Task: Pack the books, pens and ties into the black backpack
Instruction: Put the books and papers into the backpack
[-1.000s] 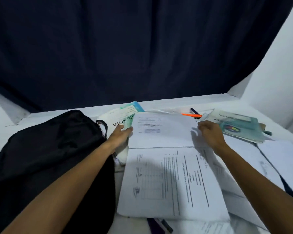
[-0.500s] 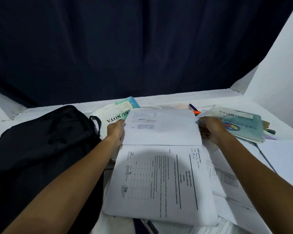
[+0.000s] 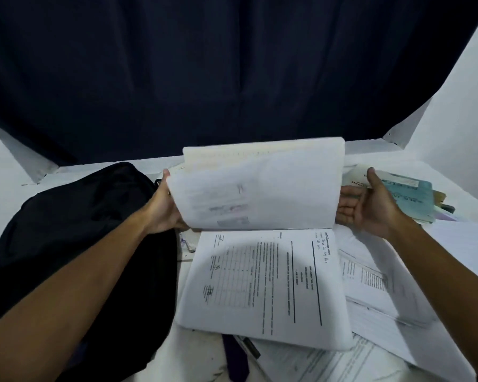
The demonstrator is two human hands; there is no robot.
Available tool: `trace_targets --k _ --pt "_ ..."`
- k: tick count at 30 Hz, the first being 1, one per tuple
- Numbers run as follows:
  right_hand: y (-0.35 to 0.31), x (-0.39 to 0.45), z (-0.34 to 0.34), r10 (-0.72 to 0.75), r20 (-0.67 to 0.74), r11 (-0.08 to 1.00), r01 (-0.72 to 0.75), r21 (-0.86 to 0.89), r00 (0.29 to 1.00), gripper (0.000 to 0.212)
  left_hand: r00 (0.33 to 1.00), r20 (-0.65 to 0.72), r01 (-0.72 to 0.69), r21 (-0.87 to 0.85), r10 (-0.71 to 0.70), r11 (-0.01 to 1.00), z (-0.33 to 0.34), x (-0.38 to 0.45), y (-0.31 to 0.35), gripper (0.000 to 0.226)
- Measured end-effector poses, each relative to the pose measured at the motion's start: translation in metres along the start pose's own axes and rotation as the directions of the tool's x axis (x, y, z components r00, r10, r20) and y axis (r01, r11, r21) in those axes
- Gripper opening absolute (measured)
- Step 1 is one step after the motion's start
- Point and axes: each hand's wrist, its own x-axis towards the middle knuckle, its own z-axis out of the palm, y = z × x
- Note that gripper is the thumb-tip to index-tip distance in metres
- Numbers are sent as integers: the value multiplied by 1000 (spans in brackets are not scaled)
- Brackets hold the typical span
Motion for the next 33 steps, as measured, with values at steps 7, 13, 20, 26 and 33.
trace_targets --k 7,13,20,26,33 --pt "14 -30 -7 36 152 806 61 -588 988 58 984 145 14 508 -102 861 8 -25 -8 98" --pt "26 -36 -3 -45 278 617 246 -748 959 21 988 -29 -24 942 153 336 0 -25 -2 34" --pt "54 -27 13 -193 350 17 360 -933 917 60 922 325 -343 938 212 53 37 -14 -32 76" --pt "68 -32 28 -111 429 -273 388 -880 896 88 888 435 -430 901 147 -66 62 1 -61 116" --pt "121 -39 60 -126 574 -497 449 -742 809 88 882 459 -417 866 106 -275 78 -10 -92 116"
